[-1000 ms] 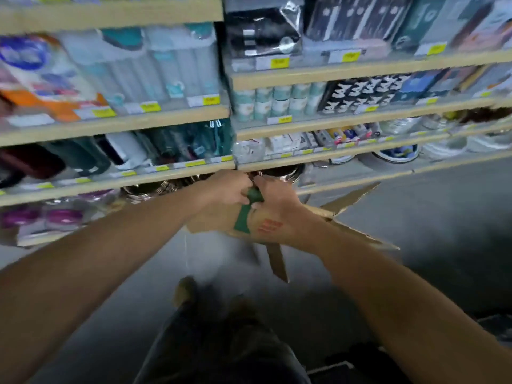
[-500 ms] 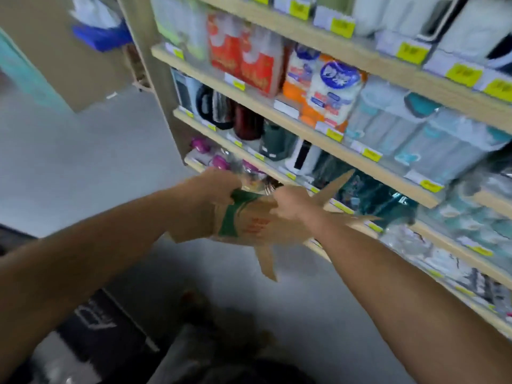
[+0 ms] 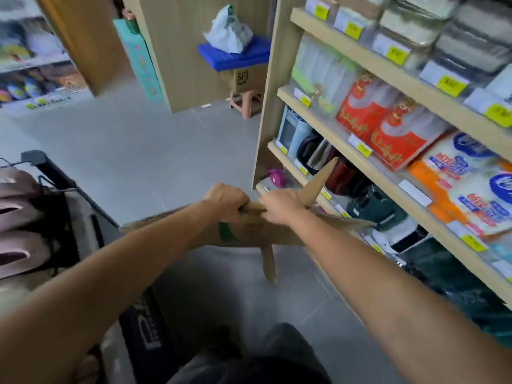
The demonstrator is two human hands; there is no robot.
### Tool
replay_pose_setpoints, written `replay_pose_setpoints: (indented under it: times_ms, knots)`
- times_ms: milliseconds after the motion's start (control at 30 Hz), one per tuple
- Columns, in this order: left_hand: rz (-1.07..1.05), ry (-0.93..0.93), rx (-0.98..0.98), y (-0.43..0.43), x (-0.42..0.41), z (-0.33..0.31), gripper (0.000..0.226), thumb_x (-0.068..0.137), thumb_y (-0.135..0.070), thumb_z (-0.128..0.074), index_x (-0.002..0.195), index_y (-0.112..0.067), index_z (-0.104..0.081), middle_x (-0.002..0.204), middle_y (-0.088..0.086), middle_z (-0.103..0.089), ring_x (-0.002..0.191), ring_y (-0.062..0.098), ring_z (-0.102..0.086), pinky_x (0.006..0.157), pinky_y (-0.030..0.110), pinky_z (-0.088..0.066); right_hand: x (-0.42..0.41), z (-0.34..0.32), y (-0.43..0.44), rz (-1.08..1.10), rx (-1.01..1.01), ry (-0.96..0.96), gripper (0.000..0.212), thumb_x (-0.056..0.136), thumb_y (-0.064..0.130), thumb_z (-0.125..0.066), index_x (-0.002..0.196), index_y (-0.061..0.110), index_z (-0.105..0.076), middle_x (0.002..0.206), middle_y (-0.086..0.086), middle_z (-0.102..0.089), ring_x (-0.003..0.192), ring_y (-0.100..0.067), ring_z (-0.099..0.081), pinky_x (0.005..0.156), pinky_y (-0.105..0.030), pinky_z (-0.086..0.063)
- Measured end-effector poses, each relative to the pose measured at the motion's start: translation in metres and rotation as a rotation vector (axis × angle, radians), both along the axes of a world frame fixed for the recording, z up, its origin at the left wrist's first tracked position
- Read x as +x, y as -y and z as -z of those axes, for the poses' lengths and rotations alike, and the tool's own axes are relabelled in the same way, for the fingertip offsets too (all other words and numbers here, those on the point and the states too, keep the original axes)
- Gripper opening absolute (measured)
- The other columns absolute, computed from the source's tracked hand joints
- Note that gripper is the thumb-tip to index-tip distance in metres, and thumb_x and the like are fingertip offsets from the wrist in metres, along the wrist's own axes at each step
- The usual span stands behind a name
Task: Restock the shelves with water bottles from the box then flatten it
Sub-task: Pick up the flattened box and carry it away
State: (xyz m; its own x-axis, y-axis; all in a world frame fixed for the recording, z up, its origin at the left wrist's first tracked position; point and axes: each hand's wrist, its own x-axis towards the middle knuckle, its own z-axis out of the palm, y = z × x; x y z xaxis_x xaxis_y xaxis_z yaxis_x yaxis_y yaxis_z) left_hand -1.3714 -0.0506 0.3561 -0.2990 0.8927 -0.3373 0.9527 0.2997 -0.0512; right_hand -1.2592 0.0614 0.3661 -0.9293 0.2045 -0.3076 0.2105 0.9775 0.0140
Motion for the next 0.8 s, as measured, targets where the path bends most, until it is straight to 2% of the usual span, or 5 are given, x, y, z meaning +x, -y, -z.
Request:
replay_pose_setpoints:
  times_ms: [67,167,300,500,800]
  knots:
    - [0.007,-0.037,0.037,0.003,-0.02,0.0,0.021,0.092,-0.034,-0.046,0.105,-0.029,-0.061,0.096,-0.004,-0.066,0.087,0.018,-0.061,0.071,0.027,-0.04,-0.023,-0.001,-0.002,-0.028,0.023,-0.011,0.022,0.091,0.032,-0.055,0.101,0.014,-0.063,0.101,-0.009,-0.064,0.099,-0.031,-0.061,0.072,-0.033,-0.036]
    - [-0.039,-0.054,0.1,0.006,-0.067,0.004,0.02,0.092,-0.036,-0.044,0.102,-0.029,-0.06,0.091,-0.005,-0.066,0.081,0.018,-0.061,0.071,0.03,-0.046,-0.072,0.003,-0.009,-0.056,0.024,-0.066,0.02,0.089,0.033,-0.056,0.096,0.015,-0.063,0.097,-0.008,-0.065,0.097,-0.031,-0.061,0.073,-0.035,-0.039]
    - [-0.136,-0.061,0.145,0.002,-0.131,0.011,0.021,0.09,-0.033,-0.045,0.103,-0.027,-0.06,0.096,-0.003,-0.068,0.087,0.022,-0.064,0.073,0.031,-0.048,-0.141,0.013,-0.024,-0.109,0.007,-0.195,0.02,0.088,0.032,-0.059,0.099,0.015,-0.062,0.101,-0.006,-0.062,0.099,-0.03,-0.06,0.067,-0.032,-0.036]
    - [-0.287,-0.129,0.129,-0.039,-0.237,0.017,0.024,0.091,-0.034,-0.043,0.106,-0.021,-0.057,0.099,0.003,-0.067,0.091,0.027,-0.063,0.069,0.032,-0.041,-0.264,0.029,-0.076,-0.213,-0.038,-0.319,0.02,0.085,0.028,-0.065,0.099,0.015,-0.061,0.102,-0.006,-0.055,0.103,-0.027,-0.055,0.072,-0.037,-0.044]
    - [-0.504,-0.177,0.162,-0.123,-0.379,0.011,0.02,0.092,-0.033,-0.042,0.1,-0.019,-0.054,0.099,0.003,-0.067,0.092,0.027,-0.063,0.063,0.031,-0.037,-0.442,0.019,-0.173,-0.379,-0.087,-0.303,0.013,0.084,0.02,-0.063,0.096,0.015,-0.06,0.1,-0.006,-0.055,0.102,-0.027,-0.054,0.071,-0.035,-0.041]
